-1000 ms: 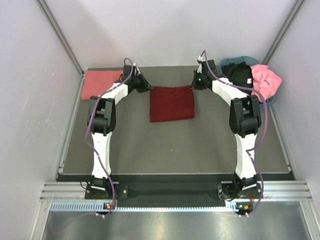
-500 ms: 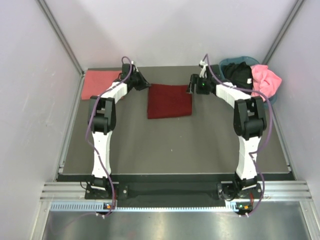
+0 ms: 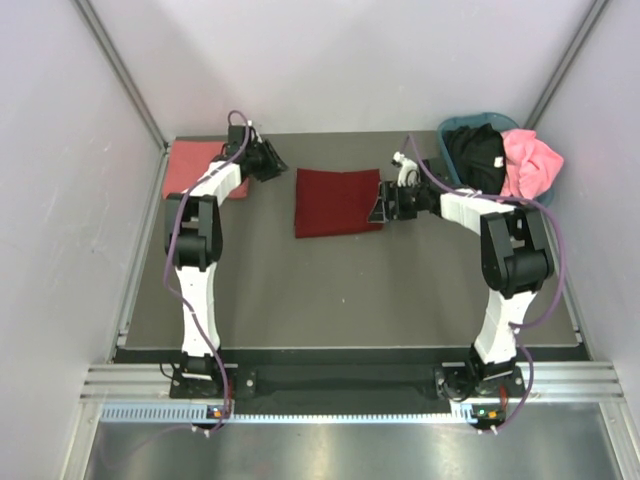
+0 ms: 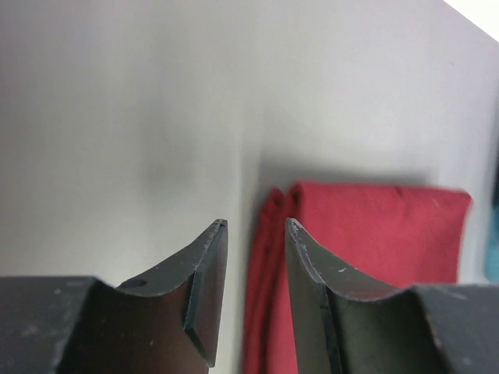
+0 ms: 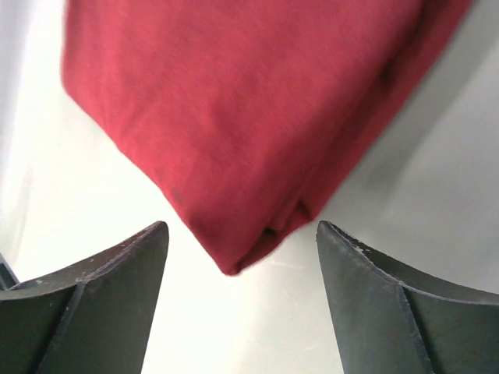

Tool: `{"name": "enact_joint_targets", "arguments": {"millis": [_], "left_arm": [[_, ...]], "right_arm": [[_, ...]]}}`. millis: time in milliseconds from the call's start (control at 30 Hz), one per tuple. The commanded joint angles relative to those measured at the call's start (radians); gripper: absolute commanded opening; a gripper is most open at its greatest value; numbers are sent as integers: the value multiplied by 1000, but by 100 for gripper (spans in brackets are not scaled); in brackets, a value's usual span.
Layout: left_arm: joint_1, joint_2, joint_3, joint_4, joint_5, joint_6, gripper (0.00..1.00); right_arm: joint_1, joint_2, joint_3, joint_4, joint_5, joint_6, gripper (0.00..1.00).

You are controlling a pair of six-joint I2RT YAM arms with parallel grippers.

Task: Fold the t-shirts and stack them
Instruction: Fold the tshirt

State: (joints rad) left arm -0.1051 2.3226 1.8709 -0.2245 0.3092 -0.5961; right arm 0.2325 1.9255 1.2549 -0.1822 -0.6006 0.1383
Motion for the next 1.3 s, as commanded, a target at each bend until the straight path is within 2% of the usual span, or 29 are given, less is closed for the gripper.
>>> {"name": "enact_joint_targets", "arguments": {"millis": [0,233,367,533,633,733,767,867,933,1000,1033,1067,1167,1267], "left_arm": [[-36,-132,-65,68,83,13,41],[-80,-129,-116,168,166,-30,41],[-94,-68,-113,234,220,-82,41],[-93,-19,-107,234,165,-58,41],[-91,7,-99,196,94,-16,41],[-90,40,-79,169,54,7,41],[-90,47,-73,163,47,10,41],[-85,58,-65,145,18,16,41],[-84,50,-72,145,8,21,41],[-84,43,-73,143,14,22,41],[-82,41,-72,140,30,24,41],[-82,37,-70,136,39,24,41],[-81,-8,-70,110,56,30,41],[-81,-75,-53,74,65,50,43]], "right_arm": [[-4,-3,12,147,-83,-59,78],[-1,12,14,204,-122,-71,77],[-1,61,40,188,-122,-59,72],[-7,75,22,118,-79,-48,63],[-19,58,-29,130,-93,-25,55],[-30,55,-49,133,-102,-3,33],[-32,58,-48,127,-106,7,22],[-33,76,-25,78,-101,17,14],[-38,92,-22,50,-70,21,14],[-39,95,-29,43,-56,29,18],[-41,92,-34,43,-54,38,35],[-41,86,-41,47,-54,43,43],[-42,40,-60,46,-48,55,53],[-53,-8,-20,-34,-19,58,60]]}}
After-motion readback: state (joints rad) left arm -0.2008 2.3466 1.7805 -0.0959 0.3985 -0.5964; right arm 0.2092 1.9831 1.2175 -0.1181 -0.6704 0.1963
